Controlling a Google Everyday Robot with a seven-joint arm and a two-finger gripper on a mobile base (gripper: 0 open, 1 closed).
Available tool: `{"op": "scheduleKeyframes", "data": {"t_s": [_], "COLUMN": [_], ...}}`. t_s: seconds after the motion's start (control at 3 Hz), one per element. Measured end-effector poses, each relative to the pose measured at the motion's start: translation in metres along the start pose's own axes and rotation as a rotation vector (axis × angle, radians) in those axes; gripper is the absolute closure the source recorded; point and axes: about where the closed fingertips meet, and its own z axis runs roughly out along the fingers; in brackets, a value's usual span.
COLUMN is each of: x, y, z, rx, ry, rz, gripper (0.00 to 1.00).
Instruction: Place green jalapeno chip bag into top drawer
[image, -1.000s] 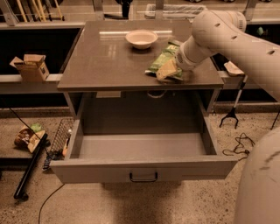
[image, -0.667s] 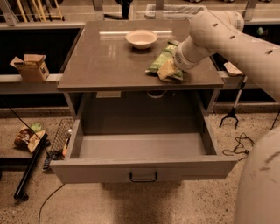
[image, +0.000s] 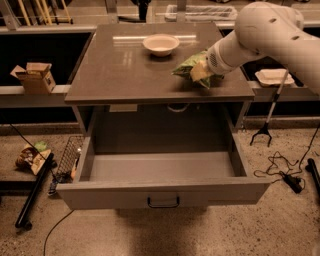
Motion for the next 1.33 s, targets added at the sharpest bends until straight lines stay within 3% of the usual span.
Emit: {"op": "scheduleKeyframes", "data": {"t_s": [0.33, 0.67, 1.0, 1.33], "x": [0.006, 0.038, 0.046, 0.045], "y": [0.007, 0.024, 0.017, 0.019], "z": [-0.05, -0.09, -0.099, -0.098], "rx": [-0.035, -0.102, -0.092, -0.094], "ry": [-0.091, -0.13, -0.144, -0.144], "rz": [-0.052, -0.115, -0.177, -0.18], "gripper": [1.0, 1.0, 1.0, 1.0]}}
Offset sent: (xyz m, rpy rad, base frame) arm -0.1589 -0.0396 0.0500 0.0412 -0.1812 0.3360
